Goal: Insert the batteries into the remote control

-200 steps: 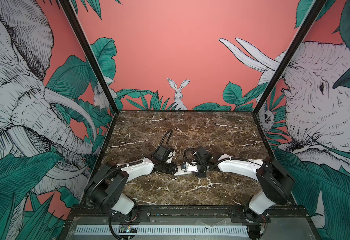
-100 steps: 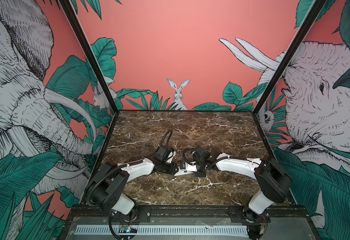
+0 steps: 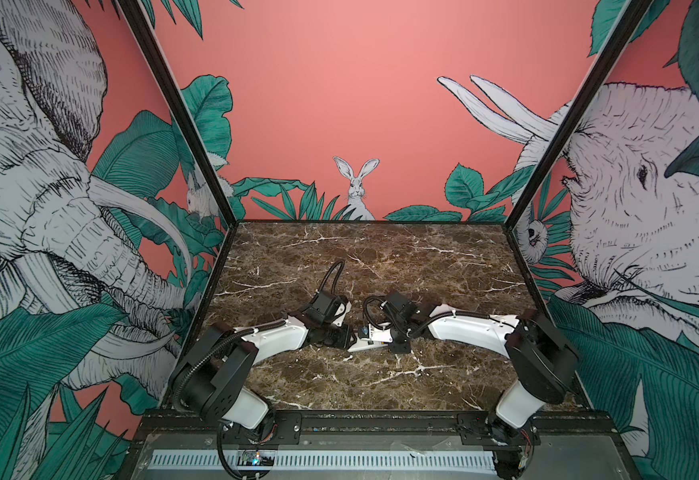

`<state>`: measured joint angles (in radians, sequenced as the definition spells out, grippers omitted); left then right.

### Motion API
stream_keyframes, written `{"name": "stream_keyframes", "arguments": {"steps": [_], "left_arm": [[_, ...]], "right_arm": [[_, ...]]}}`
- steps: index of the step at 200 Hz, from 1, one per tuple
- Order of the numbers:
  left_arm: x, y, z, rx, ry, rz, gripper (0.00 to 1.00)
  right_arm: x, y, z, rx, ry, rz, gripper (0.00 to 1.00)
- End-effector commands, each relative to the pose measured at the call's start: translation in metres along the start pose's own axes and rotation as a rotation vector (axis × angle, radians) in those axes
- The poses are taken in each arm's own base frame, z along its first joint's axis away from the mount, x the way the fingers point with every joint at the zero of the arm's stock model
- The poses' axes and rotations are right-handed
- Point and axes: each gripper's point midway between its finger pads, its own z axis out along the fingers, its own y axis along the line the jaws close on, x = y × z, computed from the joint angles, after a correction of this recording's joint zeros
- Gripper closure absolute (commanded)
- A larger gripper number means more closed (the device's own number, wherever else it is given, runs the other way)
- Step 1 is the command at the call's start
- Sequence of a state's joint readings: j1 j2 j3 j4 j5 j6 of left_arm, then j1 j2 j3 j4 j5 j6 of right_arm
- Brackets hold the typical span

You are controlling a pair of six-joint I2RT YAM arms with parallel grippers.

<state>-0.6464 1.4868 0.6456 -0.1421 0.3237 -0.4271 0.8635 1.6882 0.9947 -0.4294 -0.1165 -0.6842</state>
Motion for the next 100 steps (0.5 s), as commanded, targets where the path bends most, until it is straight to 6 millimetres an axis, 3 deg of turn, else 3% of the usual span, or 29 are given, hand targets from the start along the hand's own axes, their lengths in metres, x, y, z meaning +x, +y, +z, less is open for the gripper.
{"name": "stream_keyframes", "arguments": {"steps": [1, 100], "left_arm": [[0.0309, 0.0219, 0.0115, -0.07, 0.088, -0.032, 0.56], [0.0315, 0.023, 0.0134, -0.071, 0.086, -0.03, 0.56]], "right_arm": [[0.0043, -0.007, 0.0122, 0.023, 0.039, -0.004, 0.96], [0.0079, -0.0118, 0.0123, 0.045, 0.083, -0.012, 1.0]]}}
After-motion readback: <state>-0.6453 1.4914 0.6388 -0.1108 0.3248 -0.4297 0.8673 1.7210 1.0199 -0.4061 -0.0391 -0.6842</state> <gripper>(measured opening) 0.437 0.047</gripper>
